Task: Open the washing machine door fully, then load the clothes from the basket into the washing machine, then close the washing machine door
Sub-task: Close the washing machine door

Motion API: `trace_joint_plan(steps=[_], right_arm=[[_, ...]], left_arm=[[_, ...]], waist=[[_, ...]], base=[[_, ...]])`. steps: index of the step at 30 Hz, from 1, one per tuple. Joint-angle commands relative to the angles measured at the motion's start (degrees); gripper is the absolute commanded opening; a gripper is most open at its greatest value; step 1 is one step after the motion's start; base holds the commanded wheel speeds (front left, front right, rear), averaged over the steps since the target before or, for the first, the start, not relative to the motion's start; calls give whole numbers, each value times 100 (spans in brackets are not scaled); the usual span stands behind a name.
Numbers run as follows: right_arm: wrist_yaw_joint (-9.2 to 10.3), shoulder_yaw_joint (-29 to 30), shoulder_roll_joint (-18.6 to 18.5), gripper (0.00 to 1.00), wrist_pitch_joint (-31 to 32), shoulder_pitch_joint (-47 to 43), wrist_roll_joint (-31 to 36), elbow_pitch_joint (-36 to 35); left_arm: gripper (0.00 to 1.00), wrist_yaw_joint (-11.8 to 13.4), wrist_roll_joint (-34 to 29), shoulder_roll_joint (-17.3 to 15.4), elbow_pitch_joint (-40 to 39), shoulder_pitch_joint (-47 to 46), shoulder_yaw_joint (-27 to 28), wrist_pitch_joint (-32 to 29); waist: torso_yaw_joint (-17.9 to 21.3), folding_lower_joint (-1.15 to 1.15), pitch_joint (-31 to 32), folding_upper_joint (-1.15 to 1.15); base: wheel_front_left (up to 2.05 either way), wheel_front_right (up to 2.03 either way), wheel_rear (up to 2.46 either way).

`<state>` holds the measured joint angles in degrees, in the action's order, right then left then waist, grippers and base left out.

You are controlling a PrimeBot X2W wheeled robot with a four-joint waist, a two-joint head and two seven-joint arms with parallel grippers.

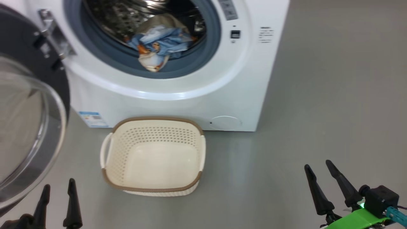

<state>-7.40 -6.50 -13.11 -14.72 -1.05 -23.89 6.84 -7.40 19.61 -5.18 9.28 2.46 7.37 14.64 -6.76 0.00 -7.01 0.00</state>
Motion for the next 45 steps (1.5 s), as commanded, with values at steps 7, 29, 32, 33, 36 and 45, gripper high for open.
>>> trace_joint_plan(steps=[7,29,32,33,36,45], right_arm=[[-9,-369,-223,100,-28,353,-6,-53],[-9,-733,-380,100,-28,449,-116,81],[-9,-803,-395,100,-28,531,-144,130],[-9,-826,-397,100,-28,552,-151,144],[-9,-891,-404,100,-28,594,-176,170],[-9,-953,-406,100,-28,602,-219,195]], left_arm=[[100,-9,197,45,-63,-95,230,36],[100,-9,232,208,-20,117,370,36],[100,-9,233,218,-50,143,433,36],[100,-9,235,221,-61,151,455,36],[100,-9,241,226,-98,175,504,36],[93,-9,410,229,-152,156,558,36]], waist=[[-979,0,12,0],[-2315,0,105,0],[-2330,0,89,0],[-2333,0,90,0],[-2339,0,87,0],[-2336,0,79,0]], base=[[0,0,0],[0,0,0],[0,0,0],[0,0,0],[0,0,0],[0,0,0]])
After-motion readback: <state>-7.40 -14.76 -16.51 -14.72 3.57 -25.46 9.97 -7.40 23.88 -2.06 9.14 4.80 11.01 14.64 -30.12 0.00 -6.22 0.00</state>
